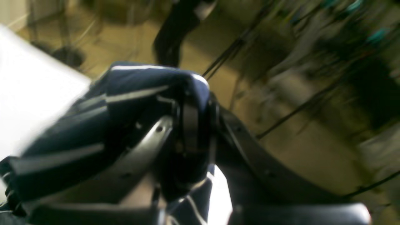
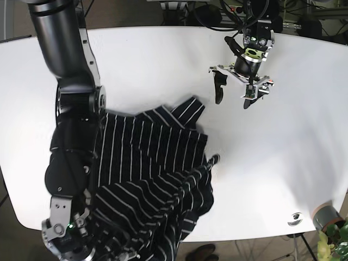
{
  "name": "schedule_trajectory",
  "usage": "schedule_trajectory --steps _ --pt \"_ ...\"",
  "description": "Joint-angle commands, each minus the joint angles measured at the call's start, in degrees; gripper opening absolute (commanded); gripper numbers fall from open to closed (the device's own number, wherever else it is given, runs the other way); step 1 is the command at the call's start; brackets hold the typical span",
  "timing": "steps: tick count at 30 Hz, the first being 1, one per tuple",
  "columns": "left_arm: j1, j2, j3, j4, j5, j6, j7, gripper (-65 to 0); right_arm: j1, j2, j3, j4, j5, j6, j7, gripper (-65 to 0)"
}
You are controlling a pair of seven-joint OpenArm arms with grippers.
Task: Fold the T-shirt properly
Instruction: 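Lift the striped shirt with the right gripper and shake it out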
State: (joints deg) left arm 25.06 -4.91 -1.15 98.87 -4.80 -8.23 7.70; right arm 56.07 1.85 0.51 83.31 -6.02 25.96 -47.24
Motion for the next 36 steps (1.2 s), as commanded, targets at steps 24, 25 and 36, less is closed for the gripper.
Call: schedule_trajectory --steps 24,25,36 --pt "-1.7 -0.1 0.0 2.6 -0.4 0.0 -1.6 -16.0 18.7 1.5 -5.9 -3.2 -0.5 -0.59 -4.5 -62.9" --pt "-1.7 -0.1 0.0 2.6 -0.4 0.0 -1.6 -16.0 18.7 1.5 -5.8 -3.2 -0.5 -0.59 -5.0 -62.9" --pt "-1.9 -0.1 -0.2 2.7 -0.4 0.0 -1.6 -15.8 18.7 -0.1 -5.6 -0.6 -0.1 -0.59 -8.1 -62.9"
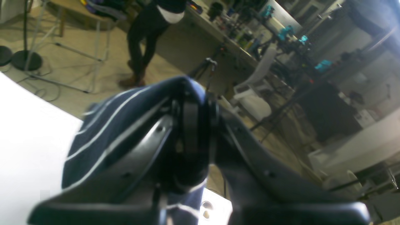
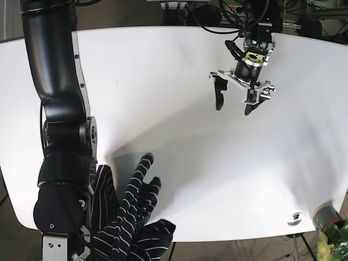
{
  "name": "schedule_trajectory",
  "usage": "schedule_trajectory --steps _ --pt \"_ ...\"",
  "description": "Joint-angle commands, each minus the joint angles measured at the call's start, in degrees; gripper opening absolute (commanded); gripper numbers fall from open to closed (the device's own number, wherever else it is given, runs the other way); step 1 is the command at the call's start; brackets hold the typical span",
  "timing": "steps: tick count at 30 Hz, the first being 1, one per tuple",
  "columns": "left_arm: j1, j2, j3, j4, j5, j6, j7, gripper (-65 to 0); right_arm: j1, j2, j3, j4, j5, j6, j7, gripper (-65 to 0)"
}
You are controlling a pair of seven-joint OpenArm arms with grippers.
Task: Fold the T-shirt properly
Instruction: 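Lift the striped shirt with the right gripper and shake it out, then lower the shirt onto the table and release it with the right gripper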
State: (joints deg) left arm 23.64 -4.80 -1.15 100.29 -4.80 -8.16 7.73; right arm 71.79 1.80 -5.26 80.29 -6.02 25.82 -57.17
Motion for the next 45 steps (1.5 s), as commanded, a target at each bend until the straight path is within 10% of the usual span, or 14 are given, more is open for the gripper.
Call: schedule_trajectory --steps 1,25,45 --pt "-0.8 -0.2 -0.2 1.5 -0.4 -0.1 -1.6 -15.8 3.0 -0.2 0.2 3.7 -0.3 -0.46 1.7 -62.9" --pt "-5.6 -0.2 -9.0 6.0 -0.5 -0.1 7.3 -15.8 -39.6 -4.0 2.6 36.5 -0.6 -0.37 0.2 -62.8" --pt "-5.5 -0.2 -10.5 5.8 -0.3 -0.1 7.3 -16.0 -77.3 -7.1 10.9 34.3 0.0 -0.9 21.8 -62.5"
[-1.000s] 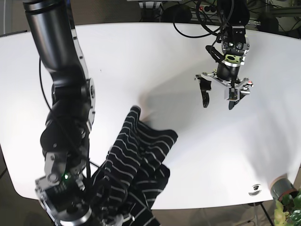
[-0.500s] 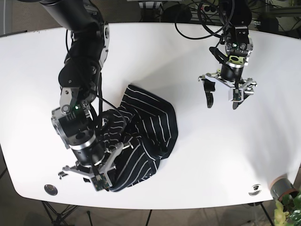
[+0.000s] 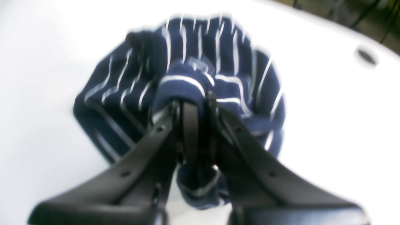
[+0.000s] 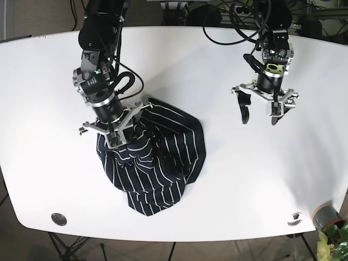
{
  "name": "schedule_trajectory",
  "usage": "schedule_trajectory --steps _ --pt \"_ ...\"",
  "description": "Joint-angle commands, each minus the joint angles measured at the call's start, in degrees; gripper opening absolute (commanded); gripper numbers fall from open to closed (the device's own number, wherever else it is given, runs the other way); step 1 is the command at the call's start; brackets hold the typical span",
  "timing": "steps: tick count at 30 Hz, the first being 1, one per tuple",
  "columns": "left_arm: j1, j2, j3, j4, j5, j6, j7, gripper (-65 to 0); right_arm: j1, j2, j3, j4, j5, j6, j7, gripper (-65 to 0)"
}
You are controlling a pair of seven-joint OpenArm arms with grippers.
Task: Fold the T-shirt properly
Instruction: 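Lower the shirt onto the table and release it with the right gripper, then regrasp the bunched shirt with the right gripper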
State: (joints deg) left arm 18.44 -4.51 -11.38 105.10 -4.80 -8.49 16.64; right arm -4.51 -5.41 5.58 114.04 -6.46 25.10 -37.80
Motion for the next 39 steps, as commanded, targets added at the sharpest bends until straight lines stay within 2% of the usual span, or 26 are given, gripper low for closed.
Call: schedule_trajectory --steps 1,11,14,19,20,22,25,31,39 --pt "-0.4 -0.5 -0.4 1.0 -0.3 0.3 -1.7 -16.0 -2.2 0.1 0.5 -0.1 0.4 -0.18 3.0 -62.5" --pt "-0.3 -0.5 -0.4 0.9 -0.3 0.3 -1.7 -16.0 -4.5 -0.1 11.4 -10.4 0.5 0.26 3.4 -61.0" --pt "-0.1 -0.5 -0.4 0.5 -0.3 0.3 -1.7 -16.0 -4.6 0.0 12.7 -11.5 0.5 0.26 3.4 -49.1" --pt "-0.2 -0.5 -0.4 -0.6 -0.3 0.3 -1.7 -16.0 -5.9 -0.3 12.3 -6.0 0.7 0.26 3.4 -16.6" --pt "-0.2 -0.5 -0.4 -0.6 -0.3 0.3 -1.7 -16.0 -5.9 -0.5 11.8 -4.9 1.3 0.26 3.3 -12.5" --pt "-0.2 -0.5 -0.4 -0.7 -0.3 0.3 -1.7 -16.0 -6.1 -0.7 9.8 -3.0 3.6 0.26 3.3 -8.4" --pt "-0.2 -0.5 -0.4 -0.7 -0.3 0.3 -1.7 -16.0 -5.8 0.2 6.3 -1.3 5.5 0.26 3.2 -8.2" --pt "-0.2 -0.5 -0.4 -0.6 -0.3 0.3 -1.7 -16.0 -2.6 2.2 -3.3 -1.6 5.5 -0.27 3.2 -8.2" --pt "-0.2 -0.5 -0.4 -0.5 -0.3 0.3 -1.7 -16.0 6.6 4.0 -9.2 -11.2 5.4 -0.27 3.1 -8.2"
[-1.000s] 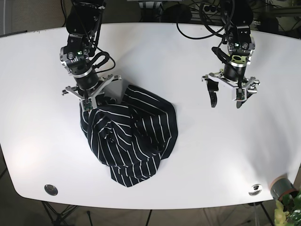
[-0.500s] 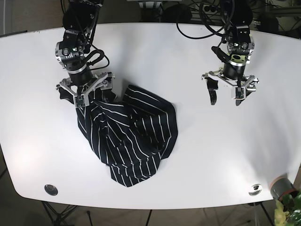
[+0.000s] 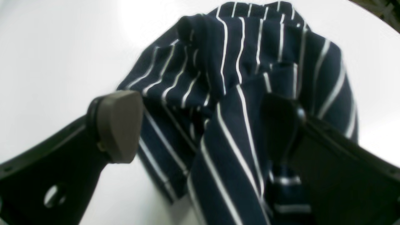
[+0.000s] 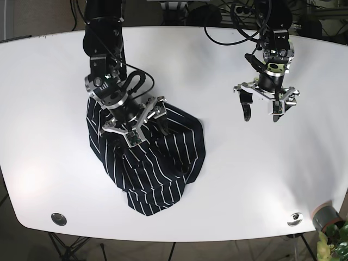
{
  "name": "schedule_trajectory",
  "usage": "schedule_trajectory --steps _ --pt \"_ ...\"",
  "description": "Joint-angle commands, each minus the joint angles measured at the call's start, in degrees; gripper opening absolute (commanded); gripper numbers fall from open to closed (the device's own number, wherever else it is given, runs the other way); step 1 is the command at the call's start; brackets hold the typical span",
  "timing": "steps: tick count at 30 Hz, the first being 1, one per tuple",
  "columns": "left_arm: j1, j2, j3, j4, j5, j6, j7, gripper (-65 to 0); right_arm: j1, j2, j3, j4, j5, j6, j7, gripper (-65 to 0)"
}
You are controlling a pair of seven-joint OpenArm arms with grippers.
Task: Fold the T-shirt properly
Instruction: 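Regrasp the bunched shirt with the right gripper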
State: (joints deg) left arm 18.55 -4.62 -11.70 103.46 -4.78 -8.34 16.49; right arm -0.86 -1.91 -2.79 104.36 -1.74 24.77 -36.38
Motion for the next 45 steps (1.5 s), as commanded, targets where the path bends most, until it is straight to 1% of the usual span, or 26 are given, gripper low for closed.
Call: schedule_trajectory --steps 1,3,5,8,10,13,16,21,23,25,27,31,33,34,35,37,38,40,41,45 --pt "-0.3 -0.3 -0.1 1.1 -0.3 0.1 -1.5 -16.0 4.2 0.8 -1.7 -3.5 0.7 0.06 1.7 -8.2" --pt "-0.2 -0.3 -0.1 1.1 -0.3 0.1 -1.5 -16.0 6.9 1.1 -3.9 -7.8 0.6 -0.03 1.8 -8.2" --pt "-0.2 -0.3 -0.1 1.0 -0.3 0.1 -1.5 -16.0 9.3 1.2 -4.9 -10.9 0.4 -0.03 1.9 -8.2" --pt "-0.2 -0.3 -0.1 1.0 -0.3 0.1 -1.5 -16.0 12.1 1.0 -6.0 -14.8 -2.9 -0.03 2.0 -8.2" --pt "-0.1 -0.3 -0.1 1.0 -0.3 0.1 -1.5 -16.0 14.2 0.9 -8.0 -17.1 -6.4 -0.03 2.7 -8.2" --pt "-0.1 -0.3 -0.1 1.0 -0.3 0.1 -1.5 -16.0 15.9 0.7 -10.0 -20.3 -10.7 -0.03 5.7 -8.2" --pt "-0.1 -0.3 0.0 0.9 -0.3 0.1 -1.5 -16.0 18.1 0.6 -10.0 -24.3 -13.6 -0.03 8.4 -8.2" --pt "0.0 -0.3 0.0 0.9 -0.4 0.1 -1.5 -16.0 20.7 0.9 -9.5 -29.7 -14.1 -0.29 10.5 -8.4" --pt "0.0 -0.3 0.0 0.9 -0.4 0.1 -1.5 -16.0 21.5 0.9 -6.8 -31.6 -14.1 -1.79 11.5 -8.4" --pt "0.0 -0.3 0.0 0.9 -0.4 0.1 -1.5 -16.0 22.2 0.8 -5.0 -33.1 -14.1 -2.31 13.1 -8.4" --pt "0.0 -0.3 0.0 0.9 -0.4 0.1 -1.5 -16.0 22.8 0.9 -4.0 -34.8 -14.1 -2.31 14.4 -8.4" --pt "0.0 -0.3 0.1 0.9 -0.4 0.1 -1.5 -16.0 23.1 1.2 -4.0 -37.4 -14.1 -2.31 15.8 -8.6" --pt "-0.1 -0.3 0.1 0.9 -0.4 0.1 -1.5 -16.0 23.3 1.9 -4.0 -37.9 -14.1 -2.31 16.3 -11.7" --pt "-0.1 -0.3 0.1 0.9 -0.4 0.1 -1.5 -16.0 23.3 2.0 -4.0 -37.9 -14.1 -2.31 16.4 -15.1" --pt "-0.1 -0.3 0.1 0.9 -0.4 0.1 -1.5 -16.0 23.2 2.0 -3.9 -37.9 -14.1 -2.31 16.6 -20.1" --pt "-0.1 -0.3 0.1 0.9 -0.4 0.1 -1.5 -16.0 23.1 2.0 -3.9 -37.9 -14.1 -2.31 16.6 -27.0" --pt "-0.2 -0.3 0.1 0.9 -0.4 0.1 -1.5 -16.0 22.8 2.0 -3.9 -37.7 -14.1 -2.31 16.6 -33.0" --pt "-0.2 -0.3 0.1 0.9 -0.3 0.1 -1.5 -16.0 22.3 2.0 -3.9 -37.5 -14.1 -2.31 16.6 -40.9" --pt "-0.2 -0.3 0.1 0.9 -0.3 0.1 -1.5 -16.0 22.2 2.0 -3.9 -37.3 -14.1 -2.31 16.6 -46.5" --pt "-0.3 -0.3 0.2 0.9 -0.3 0.1 -1.5 -16.0 21.5 2.0 -3.9 -35.6 -14.1 -2.4 16.2 -62.1"
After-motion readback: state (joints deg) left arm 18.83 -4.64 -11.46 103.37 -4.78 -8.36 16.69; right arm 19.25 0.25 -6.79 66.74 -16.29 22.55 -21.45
